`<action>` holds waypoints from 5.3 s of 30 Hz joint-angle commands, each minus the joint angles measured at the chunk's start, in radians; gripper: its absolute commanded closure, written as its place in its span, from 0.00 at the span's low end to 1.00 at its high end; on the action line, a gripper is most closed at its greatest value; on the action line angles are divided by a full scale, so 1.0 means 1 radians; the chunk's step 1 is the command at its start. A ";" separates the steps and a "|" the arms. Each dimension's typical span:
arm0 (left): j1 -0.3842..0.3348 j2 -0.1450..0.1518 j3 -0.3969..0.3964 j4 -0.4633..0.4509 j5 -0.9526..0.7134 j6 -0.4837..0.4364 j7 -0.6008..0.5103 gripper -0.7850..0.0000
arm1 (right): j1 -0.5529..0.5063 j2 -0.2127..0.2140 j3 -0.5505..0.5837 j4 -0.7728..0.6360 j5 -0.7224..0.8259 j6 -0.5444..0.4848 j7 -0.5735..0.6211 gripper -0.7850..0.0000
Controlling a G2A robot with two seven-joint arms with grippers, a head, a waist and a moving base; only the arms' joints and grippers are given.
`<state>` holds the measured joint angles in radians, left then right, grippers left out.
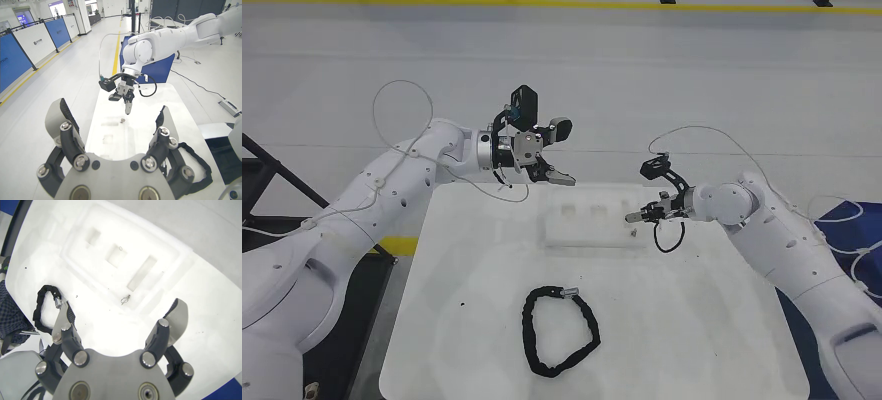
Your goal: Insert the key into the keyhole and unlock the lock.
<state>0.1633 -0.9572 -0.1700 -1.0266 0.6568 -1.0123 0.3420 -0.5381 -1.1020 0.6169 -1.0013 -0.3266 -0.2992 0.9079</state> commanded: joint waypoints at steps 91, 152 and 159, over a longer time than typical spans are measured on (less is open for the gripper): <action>0.000 0.000 0.000 0.000 -0.001 0.000 -0.001 0.00 | -0.088 -0.164 -0.011 0.086 -0.148 0.466 -0.025 0.96; 0.000 0.000 0.000 0.000 -0.001 0.000 -0.001 0.00 | -0.476 0.031 0.724 -0.252 0.520 -0.101 0.295 1.00; 0.000 0.000 0.000 0.000 -0.001 0.000 -0.001 0.00 | -0.476 0.031 0.724 -0.252 0.520 -0.101 0.295 1.00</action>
<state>0.1633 -0.9572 -0.1700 -1.0266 0.6568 -1.0123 0.3420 -1.0144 -1.0709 1.3414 -1.2536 0.1938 -0.4003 1.2029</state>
